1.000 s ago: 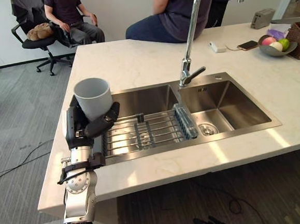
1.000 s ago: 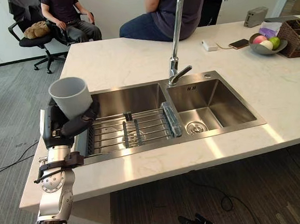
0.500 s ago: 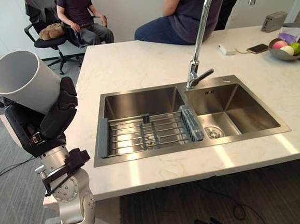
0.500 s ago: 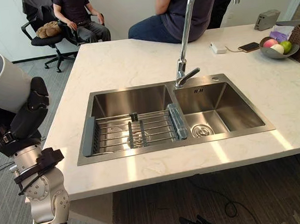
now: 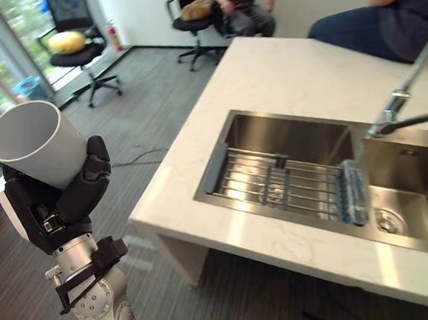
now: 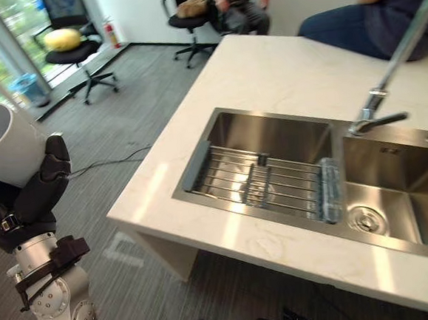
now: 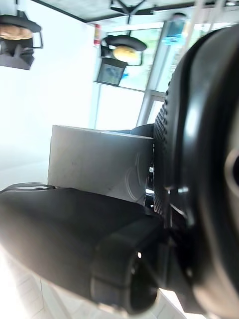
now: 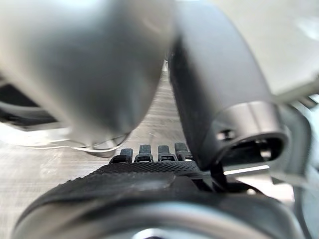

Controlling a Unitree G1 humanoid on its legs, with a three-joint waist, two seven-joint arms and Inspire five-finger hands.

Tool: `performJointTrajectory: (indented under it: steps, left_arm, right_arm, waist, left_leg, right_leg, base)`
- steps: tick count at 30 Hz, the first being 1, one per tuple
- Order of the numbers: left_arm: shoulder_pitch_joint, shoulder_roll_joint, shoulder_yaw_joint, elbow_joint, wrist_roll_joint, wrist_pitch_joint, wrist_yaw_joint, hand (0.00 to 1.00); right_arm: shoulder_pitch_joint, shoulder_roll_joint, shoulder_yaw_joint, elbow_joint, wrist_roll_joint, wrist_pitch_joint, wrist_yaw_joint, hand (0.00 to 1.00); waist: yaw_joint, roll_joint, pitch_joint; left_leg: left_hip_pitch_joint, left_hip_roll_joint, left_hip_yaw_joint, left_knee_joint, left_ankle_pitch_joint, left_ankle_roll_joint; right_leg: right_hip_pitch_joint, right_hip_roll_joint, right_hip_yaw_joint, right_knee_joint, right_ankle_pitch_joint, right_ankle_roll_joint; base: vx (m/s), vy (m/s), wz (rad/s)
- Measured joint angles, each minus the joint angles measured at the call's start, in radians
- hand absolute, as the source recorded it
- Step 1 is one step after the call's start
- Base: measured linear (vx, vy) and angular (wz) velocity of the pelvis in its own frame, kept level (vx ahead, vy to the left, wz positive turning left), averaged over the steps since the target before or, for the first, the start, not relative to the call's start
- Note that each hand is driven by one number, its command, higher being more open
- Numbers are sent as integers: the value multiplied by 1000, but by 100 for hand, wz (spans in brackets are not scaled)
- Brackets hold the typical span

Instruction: Walk over to the sink, pick up the cup, carry it to the dishwasher, place the cup inside the dishwasher, then close the dishwasher door

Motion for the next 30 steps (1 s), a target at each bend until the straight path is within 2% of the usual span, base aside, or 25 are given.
performJointTrajectory:
  steps: [1, 2, 3, 4, 5, 6, 7, 8, 9, 10, 13, 14, 15, 16, 17, 18, 19, 21, 23, 25, 26, 27, 28, 29, 30]
  left_arm:
    - [2, -2, -1, 0, 0, -3, -7, 0]
    - [2, -8, -8, 0, 0, -16, -12, 0]
    - [0, -9, -18, 0, 0, -22, -13, 0]
    - [-25, -5, -39, 7, 0, -30, -28, 0]
    - [-29, -6, -50, 10, 0, -31, -30, 0]
    - [-46, 0, -42, 9, 0, -52, -33, 0]
    - [-92, 14, -38, 13, -1, -76, -36, 0]
    - [-113, 6, -59, 23, -4, -85, -48, 0]
    - [-113, 4, -69, 23, -4, -85, -59, 0]
    - [-92, -1, -105, 23, -4, -83, -80, 0]
    - [-78, -1, -164, 18, 0, -82, -108, 0]
    - [-79, -2, -185, 5, 1, -83, -120, 0]
    - [-95, -1, -210, -2, 0, -83, -126, 0]
    - [-108, 2, -224, 3, 0, -83, -127, 0]
    - [-141, 10, -268, 23, 0, -84, -128, 0]
    - [-183, 23, -320, 67, 0, -92, -128, 0]
    - [-206, 28, -348, 95, 0, -94, -129, 0]
    - [-220, 34, -405, 173, 3, -94, -118, 0]
    - [-213, 34, -409, 206, 10, -87, -96, 0]
    - [-211, 36, -409, 213, 10, -66, -91, 0]
    - [-211, 41, -417, 209, 10, -56, -102, 0]
    - [-212, 37, -425, 207, 8, -52, -113, 0]
    - [-212, 25, -431, 207, 6, -46, -143, 0]
    - [-219, 23, -433, 207, -8, -43, -173, 0]
    - [-225, 28, -440, 210, -25, -41, -210, 0]
  right_arm:
    - [2, -5, -1, -1, 1, 6, -1, 100]
    - [12, -16, -8, -4, 8, 6, 0, 100]
    - [23, -24, -16, -13, 9, 4, 1, 100]
    - [33, -28, -50, -25, 16, -8, 1, 100]
    - [36, -29, -70, -25, 29, -18, 2, 100]
    - [33, -7, -87, -20, 32, -52, 2, 100]
    - [33, 15, -84, -19, 37, -70, 3, 100]
    - [13, 0, -85, -5, 47, -79, -7, 100]
    - [-1, -2, -86, 2, 47, -79, -9, 100]
    - [-15, 3, -83, -1, 49, -79, -11, 100]
    - [-15, 11, -81, -18, 65, -76, -13, 100]
    - [-13, 11, -79, -23, 79, -75, -22, 100]
    - [-4, 3, -83, -45, 95, -80, -28, 100]
    - [3, 0, -85, -56, 112, -84, -31, 100]
    - [17, 6, -109, -85, 141, -98, -37, 100]
    - [24, 23, -125, -85, 159, -96, -47, 100]
    - [32, 30, -124, -82, 164, -92, -48, 100]
    - [41, 64, -119, -71, 166, -86, -46, 100]
    - [41, 73, -107, -75, 165, -87, -28, 100]
    - [45, 72, -79, -77, 163, -84, -10, 100]
    - [54, 85, -77, -78, 161, -76, -10, 100]
    - [62, 84, -76, -84, 165, -73, -8, 100]
    - [70, 75, -74, -96, 174, -64, 6, 100]
    - [72, 79, -73, -123, 189, -56, 17, 100]
    - [89, 99, -63, -150, 212, -58, 24, 100]
  waist:
    - [-1, -3, 1]
    - [-11, 10, -6]
    - [-14, 37, -18]
    - [-36, 54, 0]
    - [-56, 65, 6]
    - [-83, 34, -21]
    - [-100, 23, -9]
    - [-107, 56, -1]
    - [-104, 60, 8]
    - [-89, 62, 18]
    - [-82, 66, 20]
    - [-82, 74, 18]
    - [-85, 84, 25]
    - [-85, 83, 25]
    - [-88, 78, 25]
    - [-95, 79, 25]
    - [-101, 78, 26]
    - [-103, 73, 28]
    - [-98, 65, 33]
    - [-102, 57, 34]
    - [-102, 44, 29]
    - [-106, 42, 27]
    - [-104, 42, 28]
    - [-107, 42, 32]
    - [-121, 47, 22]
  left_leg:
    - [9, 22, 43, 45, -11, -1]
    - [38, 76, 117, 81, 0, 3]
    - [49, 111, 148, 83, 56, 7]
    - [40, 103, 184, 81, 59, 1]
    - [40, 92, 183, 54, 66, 13]
    - [90, -8, 111, -231, 99, 7]
    - [134, -17, 172, -255, 60, -8]
    - [175, 17, 225, -307, 35, -93]
    - [201, 1, 236, -375, 81, -147]
    - [228, -38, 217, -469, 132, -136]
    - [227, -80, 117, -493, 141, -125]
    - [218, -105, 65, -501, 146, -105]
    - [217, -136, 1, -511, 155, -69]
    - [215, -154, -37, -515, 159, -59]
    - [209, -185, -118, -515, 166, -15]
    - [189, -199, -211, -504, 172, -1]
    - [180, -205, -261, -497, 177, 5]
    - [174, -236, -378, -491, 182, 11]
    - [181, -257, -413, -505, 172, 20]
    - [180, -250, -370, -500, 145, 25]
    - [175, -223, -228, -440, 110, 19]
    - [163, -202, -176, -388, 74, 2]
    - [155, -172, -197, -330, 32, -15]
    - [167, -148, -219, -308, 15, -30]
    - [169, -121, -257, -290, 3, -45]
  right_leg:
    - [5, -8, -21, 3, 0, 1]
    - [6, -21, -71, 33, -3, 0]
    - [3, -22, -100, 67, -15, 2]
    - [-16, -76, -137, 209, -59, -13]
    - [-40, -94, -145, 258, -85, -1]
    - [-73, -27, -137, 75, -77, -10]
    - [-64, -15, -163, 4, 31, 22]
    - [-59, -4, -238, 44, 24, 10]
    - [-61, -18, -258, 72, 15, 6]
    - [-55, -56, -299, 121, 11, 4]
    - [-16, -111, -367, 160, 11, 5]
    - [-14, -156, -365, 213, 11, 6]
    - [-21, -212, -304, 306, 9, 3]
    - [-35, -246, -244, 364, 4, -7]
    - [-94, -289, -76, 481, -18, -31]
    - [-121, -236, 135, 486, -87, 16]
    - [-121, -195, 222, 475, -113, 33]
    - [-120, -79, 437, 383, -157, 73]
    - [-126, -27, 508, 278, -159, 75]
    - [-116, 15, 571, 204, -134, 80]
    - [-100, 12, 554, 188, -114, 95]
    - [-92, 9, 538, 210, -114, 92]
    - [-125, 22, 541, 336, -132, 112]
    - [-211, 37, 568, 527, -131, 104]
    - [-251, 88, 627, 553, -173, 76]
  base:
    - [-3, 78, 148]
    - [43, 89, 109]
    - [25, 134, 165]
    - [-39, 167, 151]
    - [-160, 152, 216]
    - [-181, 77, 210]
    - [-215, 8, 246]
    - [-106, 46, 175]
    - [-166, 183, 145]
    - [-131, 204, 104]
    - [-85, 122, 109]
    - [-41, 236, 141]
    - [-29, 254, 148]
    - [8, 246, 169]
    - [13, 142, 204]
    - [23, 103, 227]
    - [43, 36, 248]
    - [91, 14, 177]
    - [73, -12, 61]
    - [100, -57, 45]
    - [152, -72, 45]
    - [242, -136, 42]
    - [227, -161, 34]
    - [211, -164, 55]
    - [262, -201, 95]
